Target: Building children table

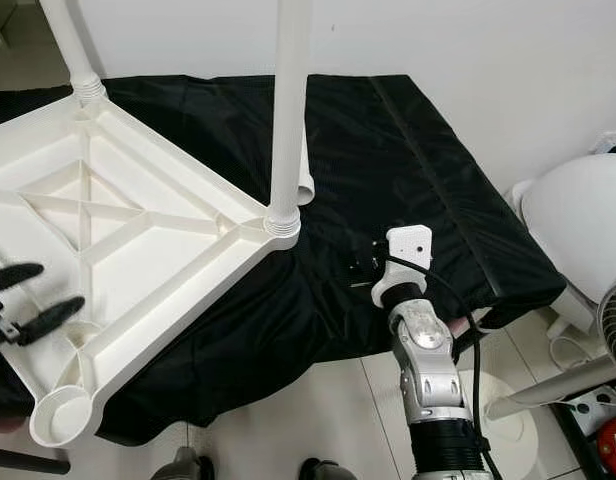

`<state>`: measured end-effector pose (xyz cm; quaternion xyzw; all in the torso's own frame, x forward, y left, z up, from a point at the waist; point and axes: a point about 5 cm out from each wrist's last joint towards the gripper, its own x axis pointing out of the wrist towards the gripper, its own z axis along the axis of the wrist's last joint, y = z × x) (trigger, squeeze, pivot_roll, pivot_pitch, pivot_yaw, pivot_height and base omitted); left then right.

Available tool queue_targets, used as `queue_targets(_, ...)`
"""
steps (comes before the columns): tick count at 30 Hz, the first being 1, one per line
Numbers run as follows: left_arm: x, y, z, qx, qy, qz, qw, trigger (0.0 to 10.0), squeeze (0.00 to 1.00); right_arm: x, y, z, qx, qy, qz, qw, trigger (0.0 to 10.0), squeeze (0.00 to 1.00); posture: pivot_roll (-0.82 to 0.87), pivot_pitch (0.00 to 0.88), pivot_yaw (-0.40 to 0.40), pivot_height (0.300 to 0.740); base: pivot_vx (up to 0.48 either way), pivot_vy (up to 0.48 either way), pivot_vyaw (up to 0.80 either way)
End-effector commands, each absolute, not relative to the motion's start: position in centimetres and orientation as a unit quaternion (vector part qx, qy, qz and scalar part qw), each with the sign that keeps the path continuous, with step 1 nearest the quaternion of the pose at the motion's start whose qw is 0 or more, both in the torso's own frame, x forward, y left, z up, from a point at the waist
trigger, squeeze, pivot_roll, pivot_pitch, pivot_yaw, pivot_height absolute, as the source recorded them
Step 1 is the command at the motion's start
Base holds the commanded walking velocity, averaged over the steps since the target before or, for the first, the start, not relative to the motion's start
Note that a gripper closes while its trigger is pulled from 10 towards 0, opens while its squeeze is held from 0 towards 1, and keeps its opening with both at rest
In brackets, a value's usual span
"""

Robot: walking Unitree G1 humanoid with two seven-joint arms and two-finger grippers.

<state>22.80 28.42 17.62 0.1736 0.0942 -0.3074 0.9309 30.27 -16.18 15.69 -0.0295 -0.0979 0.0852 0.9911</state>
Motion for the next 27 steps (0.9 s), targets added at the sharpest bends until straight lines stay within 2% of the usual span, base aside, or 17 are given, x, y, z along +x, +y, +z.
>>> queue_targets(1,22.3,27.6,17.7,0.164,0.099,-0.365,0.911,10.0,0.0,30.3,-16.0,15.7,-0.027,-0.101,0.089,0.991,10.0,0.0,0.21,0.147,-0.046,0.74,0.0,0.0,0.0)
queue_targets(3,22.3,27.6,17.7,0.164,0.099,-0.365,0.911,10.0,0.0,30.3,-16.0,15.7,-0.027,-0.101,0.089,0.991,10.0,0.0,0.21,0.147,-0.046,0.74,0.0,0.0,0.0)
queue_targets(8,22.2,25.2,16.6,0.145,0.095,-0.404,0.898,10.0,0.0,30.3,-16.2,15.8,-0.028,-0.103,0.088,0.99,10.0,0.0,0.19,0.146,-0.04,0.74,0.0,0.0,0.0)
queue_targets(12,22.1,25.1,16.2,0.141,0.101,-0.408,0.896,10.0,0.0,30.2,-16.2,15.8,-0.03,-0.103,0.088,0.99,10.0,0.0,0.19,0.147,-0.04,0.74,0.0,0.0,0.0)
queue_targets(21,21.6,27.0,16.2,0.154,0.126,-0.387,0.9,10.0,0.0,30.1,-16.6,15.7,-0.034,-0.1,0.088,0.991,10.0,0.0,0.19,0.157,-0.052,0.74,0.0,0.0,0.0)
queue_targets(27,21.4,25.5,15.3,0.139,0.12,-0.388,0.903,10.0,0.0,30.4,-16.1,15.9,-0.033,-0.101,0.096,0.99,10.0,0.0,0.19,0.158,-0.059,0.74,0.0,0.0,0.0)
